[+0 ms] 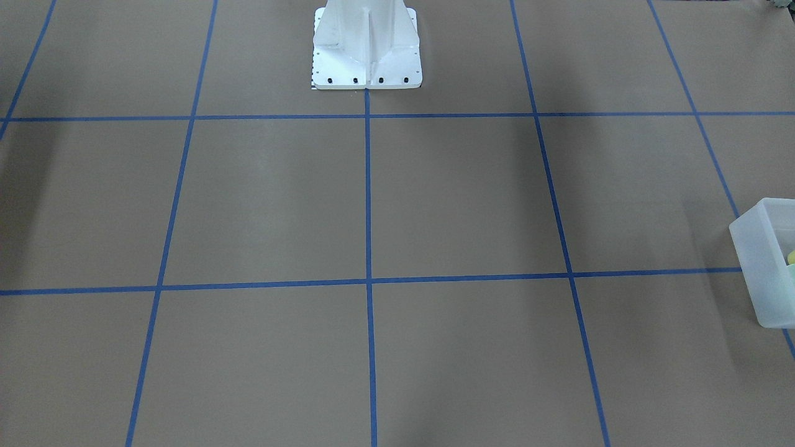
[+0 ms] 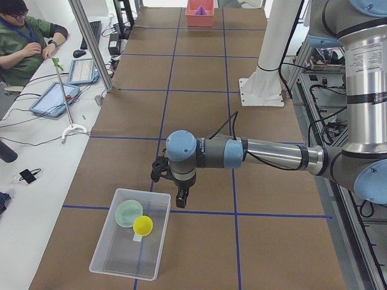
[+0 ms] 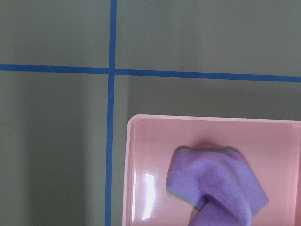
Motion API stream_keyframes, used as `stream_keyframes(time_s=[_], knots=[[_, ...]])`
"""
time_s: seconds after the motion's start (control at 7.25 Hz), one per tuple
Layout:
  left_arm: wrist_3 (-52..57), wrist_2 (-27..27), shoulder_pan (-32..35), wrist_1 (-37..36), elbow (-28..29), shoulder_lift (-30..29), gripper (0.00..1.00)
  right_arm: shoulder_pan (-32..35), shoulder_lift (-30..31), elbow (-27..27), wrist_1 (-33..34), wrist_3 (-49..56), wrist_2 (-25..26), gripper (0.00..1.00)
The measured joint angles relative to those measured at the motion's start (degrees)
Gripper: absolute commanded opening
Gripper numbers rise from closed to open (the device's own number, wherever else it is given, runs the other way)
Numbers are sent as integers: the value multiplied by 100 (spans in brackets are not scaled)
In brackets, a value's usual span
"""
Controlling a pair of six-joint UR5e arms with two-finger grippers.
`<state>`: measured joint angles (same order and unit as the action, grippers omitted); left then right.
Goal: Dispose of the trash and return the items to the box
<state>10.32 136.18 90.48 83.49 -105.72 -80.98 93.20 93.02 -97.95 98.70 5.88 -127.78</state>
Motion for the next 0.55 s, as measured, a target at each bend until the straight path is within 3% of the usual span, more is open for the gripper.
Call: stream_keyframes(time_s=[0.55], knots=[[-54,19,5,17,72,-2,99,5,36,-155,-294,55,35,100]])
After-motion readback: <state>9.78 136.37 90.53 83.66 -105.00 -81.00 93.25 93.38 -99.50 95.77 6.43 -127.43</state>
